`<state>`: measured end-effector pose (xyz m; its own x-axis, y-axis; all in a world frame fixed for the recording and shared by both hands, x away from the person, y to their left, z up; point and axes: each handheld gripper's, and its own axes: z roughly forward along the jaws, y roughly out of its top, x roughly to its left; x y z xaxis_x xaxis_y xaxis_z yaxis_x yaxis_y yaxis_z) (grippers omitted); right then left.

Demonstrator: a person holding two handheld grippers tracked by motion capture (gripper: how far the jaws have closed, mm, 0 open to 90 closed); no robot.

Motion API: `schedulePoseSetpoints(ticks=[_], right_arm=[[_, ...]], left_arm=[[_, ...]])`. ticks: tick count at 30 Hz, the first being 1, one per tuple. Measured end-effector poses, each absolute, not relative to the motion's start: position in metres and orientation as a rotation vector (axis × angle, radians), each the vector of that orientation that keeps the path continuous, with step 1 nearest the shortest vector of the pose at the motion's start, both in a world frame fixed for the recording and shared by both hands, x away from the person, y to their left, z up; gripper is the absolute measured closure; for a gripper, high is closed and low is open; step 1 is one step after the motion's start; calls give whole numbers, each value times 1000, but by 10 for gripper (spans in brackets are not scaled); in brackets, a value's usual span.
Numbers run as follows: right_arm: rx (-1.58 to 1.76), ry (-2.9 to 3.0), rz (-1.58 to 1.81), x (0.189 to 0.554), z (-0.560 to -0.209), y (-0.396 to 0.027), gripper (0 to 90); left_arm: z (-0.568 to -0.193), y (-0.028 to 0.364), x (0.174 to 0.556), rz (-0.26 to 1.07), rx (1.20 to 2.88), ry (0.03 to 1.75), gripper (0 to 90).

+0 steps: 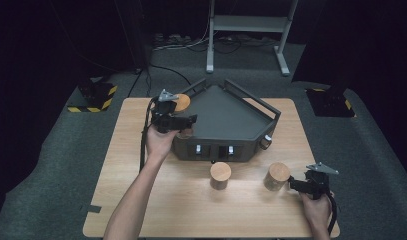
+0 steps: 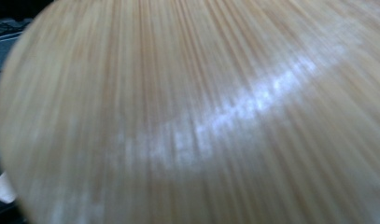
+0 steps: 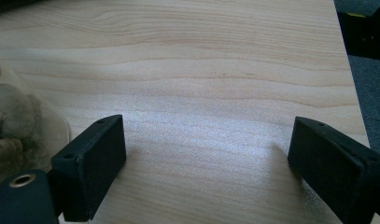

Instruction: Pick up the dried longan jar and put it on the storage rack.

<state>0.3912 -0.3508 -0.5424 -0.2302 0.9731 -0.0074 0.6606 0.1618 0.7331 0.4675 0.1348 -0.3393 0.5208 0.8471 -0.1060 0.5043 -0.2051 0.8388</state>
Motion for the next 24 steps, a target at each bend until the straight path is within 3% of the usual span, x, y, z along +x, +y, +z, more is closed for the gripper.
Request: schedulePoseSetpoints(ticks=[24], right_arm=[[1545,1959,848,391,-542,-351,109]], left_arm=[[-369,113,506,554,1874,1209,260]])
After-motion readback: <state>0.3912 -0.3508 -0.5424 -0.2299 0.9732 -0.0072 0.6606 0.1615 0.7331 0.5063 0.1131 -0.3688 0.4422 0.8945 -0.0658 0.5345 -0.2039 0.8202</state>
